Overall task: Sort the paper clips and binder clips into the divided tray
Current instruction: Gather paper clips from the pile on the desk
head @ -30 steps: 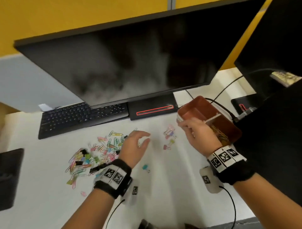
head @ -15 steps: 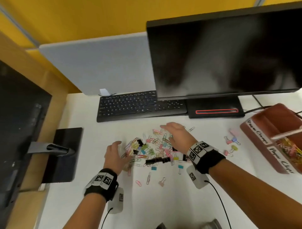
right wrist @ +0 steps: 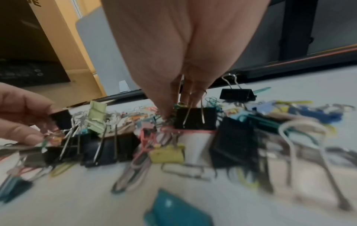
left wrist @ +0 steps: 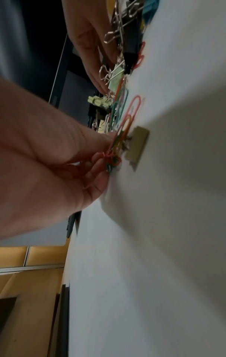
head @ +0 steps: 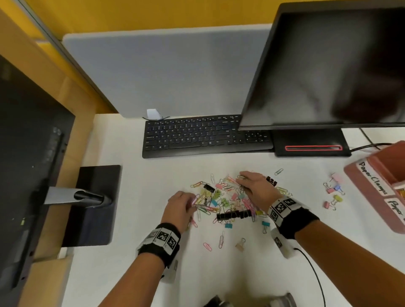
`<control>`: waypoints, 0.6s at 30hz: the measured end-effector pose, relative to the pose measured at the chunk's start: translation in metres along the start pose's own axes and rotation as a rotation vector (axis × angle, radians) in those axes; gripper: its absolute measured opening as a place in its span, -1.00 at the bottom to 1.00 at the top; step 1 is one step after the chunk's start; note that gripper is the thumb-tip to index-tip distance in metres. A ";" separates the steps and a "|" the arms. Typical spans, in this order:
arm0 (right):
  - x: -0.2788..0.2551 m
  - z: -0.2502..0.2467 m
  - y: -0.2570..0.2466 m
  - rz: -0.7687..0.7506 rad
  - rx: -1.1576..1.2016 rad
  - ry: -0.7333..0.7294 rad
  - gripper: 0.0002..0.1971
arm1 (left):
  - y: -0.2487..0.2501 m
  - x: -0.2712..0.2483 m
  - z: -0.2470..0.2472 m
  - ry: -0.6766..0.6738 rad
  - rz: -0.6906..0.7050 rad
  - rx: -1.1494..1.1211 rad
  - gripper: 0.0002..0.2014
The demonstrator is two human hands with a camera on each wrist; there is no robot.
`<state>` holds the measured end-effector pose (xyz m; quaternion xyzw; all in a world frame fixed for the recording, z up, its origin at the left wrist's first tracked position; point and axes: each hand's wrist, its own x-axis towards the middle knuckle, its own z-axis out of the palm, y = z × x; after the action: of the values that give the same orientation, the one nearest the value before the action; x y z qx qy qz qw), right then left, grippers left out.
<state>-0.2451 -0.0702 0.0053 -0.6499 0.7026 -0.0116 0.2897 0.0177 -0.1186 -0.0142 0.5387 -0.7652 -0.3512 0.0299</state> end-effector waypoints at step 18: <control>-0.017 -0.028 -0.001 0.139 0.351 0.215 -0.80 | 0.015 0.007 -0.015 0.032 -0.088 -0.048 -0.89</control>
<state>-0.2565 -0.0649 0.0355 -0.5347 0.7597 -0.1830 0.3217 0.0093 -0.1294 0.0036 0.5766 -0.7316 -0.3615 0.0396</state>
